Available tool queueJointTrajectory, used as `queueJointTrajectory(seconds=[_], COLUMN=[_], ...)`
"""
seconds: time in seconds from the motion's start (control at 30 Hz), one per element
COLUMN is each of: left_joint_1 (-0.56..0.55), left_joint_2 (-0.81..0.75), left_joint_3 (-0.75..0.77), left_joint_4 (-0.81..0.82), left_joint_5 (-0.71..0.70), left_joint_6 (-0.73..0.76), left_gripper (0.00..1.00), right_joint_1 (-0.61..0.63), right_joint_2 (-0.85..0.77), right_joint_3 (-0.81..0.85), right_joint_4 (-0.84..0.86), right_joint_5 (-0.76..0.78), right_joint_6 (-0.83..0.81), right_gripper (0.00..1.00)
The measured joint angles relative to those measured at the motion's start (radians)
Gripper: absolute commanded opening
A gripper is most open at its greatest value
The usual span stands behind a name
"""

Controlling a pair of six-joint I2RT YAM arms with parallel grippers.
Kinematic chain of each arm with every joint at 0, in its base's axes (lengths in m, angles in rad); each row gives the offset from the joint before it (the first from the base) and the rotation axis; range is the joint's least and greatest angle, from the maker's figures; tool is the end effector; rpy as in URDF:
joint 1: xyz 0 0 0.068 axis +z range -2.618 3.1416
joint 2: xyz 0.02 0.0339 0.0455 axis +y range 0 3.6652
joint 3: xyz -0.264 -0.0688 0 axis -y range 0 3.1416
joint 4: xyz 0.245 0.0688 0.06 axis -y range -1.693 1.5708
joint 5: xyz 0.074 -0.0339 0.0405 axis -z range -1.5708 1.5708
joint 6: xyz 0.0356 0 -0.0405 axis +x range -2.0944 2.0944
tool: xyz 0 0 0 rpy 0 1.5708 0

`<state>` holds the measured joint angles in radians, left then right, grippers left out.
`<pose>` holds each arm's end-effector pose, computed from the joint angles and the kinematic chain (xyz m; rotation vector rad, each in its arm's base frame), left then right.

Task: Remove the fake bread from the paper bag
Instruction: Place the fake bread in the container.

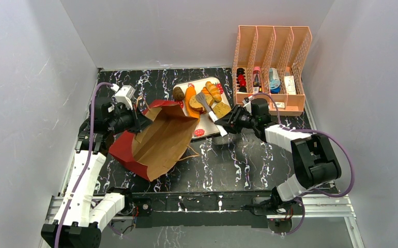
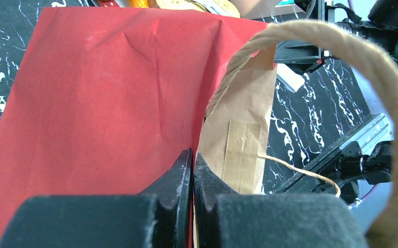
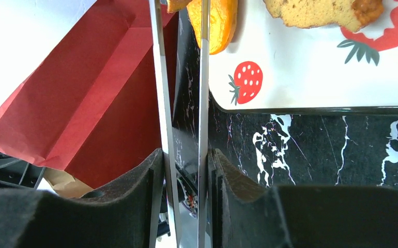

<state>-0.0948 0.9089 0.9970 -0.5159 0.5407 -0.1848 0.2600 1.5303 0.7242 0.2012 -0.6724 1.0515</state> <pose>0.1890 -0.0364 0.3597 0.2626 1.9871 -0.7183 0.2900 0.1001 0.1841 0.5143 2.3606 1.4180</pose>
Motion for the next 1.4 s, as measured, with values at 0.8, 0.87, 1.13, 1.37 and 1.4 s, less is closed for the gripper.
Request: queueJointTrajectory(seconds=[0.8, 0.87, 1.13, 1.37, 1.4], left_joint_1=[0.0, 0.0, 0.0, 0.0, 0.0], left_joint_2=[-0.051, -0.058, -0.075, -0.078, -0.08], left_joint_3=[0.057, 0.057, 0.057, 0.058, 0.058], left_joint_4=[-0.037, -0.037, -0.03, -0.004, 0.0], left_joint_5=[0.029, 0.029, 0.029, 0.036, 0.037], left_joint_6=[-0.016, -0.016, -0.016, -0.013, -0.014], left_gripper=[0.0, 0.0, 0.0, 0.0, 0.0], right_joint_1=[-0.043, -0.045, -0.046, -0.047, -0.047], right_joint_2=[-0.12, -0.131, -0.19, -0.274, -0.28], right_joint_3=[-0.047, -0.043, -0.022, 0.032, 0.033], right_joint_4=[-0.103, -0.133, -0.245, -0.384, -0.393], right_joint_5=[-0.002, 0.008, 0.057, 0.128, 0.133], right_joint_6=[-0.051, -0.066, -0.109, -0.154, -0.158], right_gripper=[0.35, 0.35, 0.35, 0.35, 0.35])
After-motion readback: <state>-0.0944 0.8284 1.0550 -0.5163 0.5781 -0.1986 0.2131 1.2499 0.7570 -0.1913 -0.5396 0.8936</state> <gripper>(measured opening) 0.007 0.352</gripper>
